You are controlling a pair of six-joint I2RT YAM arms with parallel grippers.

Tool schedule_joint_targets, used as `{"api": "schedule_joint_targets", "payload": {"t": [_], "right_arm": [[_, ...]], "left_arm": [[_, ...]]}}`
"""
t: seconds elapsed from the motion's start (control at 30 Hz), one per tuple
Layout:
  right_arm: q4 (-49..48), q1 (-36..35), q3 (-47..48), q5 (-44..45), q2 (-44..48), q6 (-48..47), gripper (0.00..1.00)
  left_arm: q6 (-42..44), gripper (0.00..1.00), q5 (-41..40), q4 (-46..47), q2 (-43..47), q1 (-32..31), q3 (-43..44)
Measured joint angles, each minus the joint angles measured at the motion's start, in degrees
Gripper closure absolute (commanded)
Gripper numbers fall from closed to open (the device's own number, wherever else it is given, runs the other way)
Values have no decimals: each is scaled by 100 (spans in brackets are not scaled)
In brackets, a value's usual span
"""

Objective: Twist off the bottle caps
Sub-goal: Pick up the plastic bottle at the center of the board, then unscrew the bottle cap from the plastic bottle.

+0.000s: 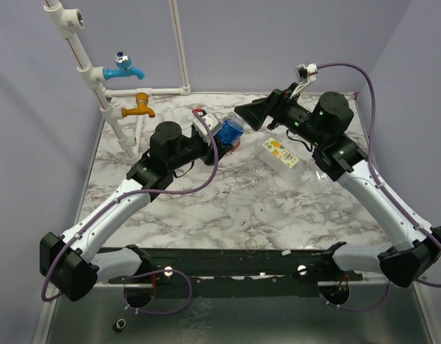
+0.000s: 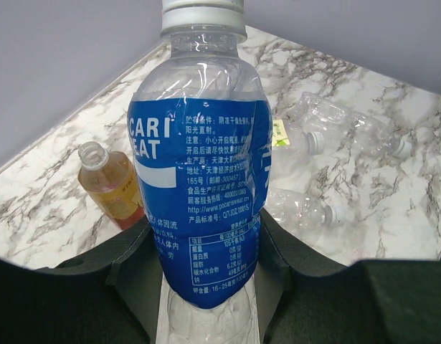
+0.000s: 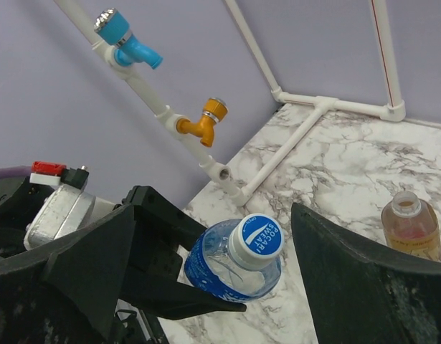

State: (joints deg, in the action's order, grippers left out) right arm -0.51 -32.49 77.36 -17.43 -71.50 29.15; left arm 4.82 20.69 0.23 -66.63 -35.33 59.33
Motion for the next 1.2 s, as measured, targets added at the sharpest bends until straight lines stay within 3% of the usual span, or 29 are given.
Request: {"api": "schedule_joint_targets", "payload": {"t": [0.33,0.57,0.7,0.73,0.77,0.8,0.83,1.2], "right_arm": [[17,0,20,17,-354,249,25],[0,0,20,-52,-490,522,50],[-48,0,15,-87,-507,614,76],[-59,33,15,-105,-507,627,80],[-79,50,13,-122,-507,647,83],[-96,57,9,-133,-507,645,86],[-120,57,-2,-142,-505,634,88],[-927,63,-754,-1084,-155,11,96]], "left_arm": [[59,100,-61,199,0,0,-26],[79,100,-52,361,-9,0,-33],[76,98,-17,468,-46,0,-33],[74,83,-9,503,-46,0,-33],[59,57,4,533,-48,0,-33],[52,12,20,544,-52,0,-33],[48,2,48,570,-63,2,-33],[-479,2,1174,284,-120,7,35]]}}
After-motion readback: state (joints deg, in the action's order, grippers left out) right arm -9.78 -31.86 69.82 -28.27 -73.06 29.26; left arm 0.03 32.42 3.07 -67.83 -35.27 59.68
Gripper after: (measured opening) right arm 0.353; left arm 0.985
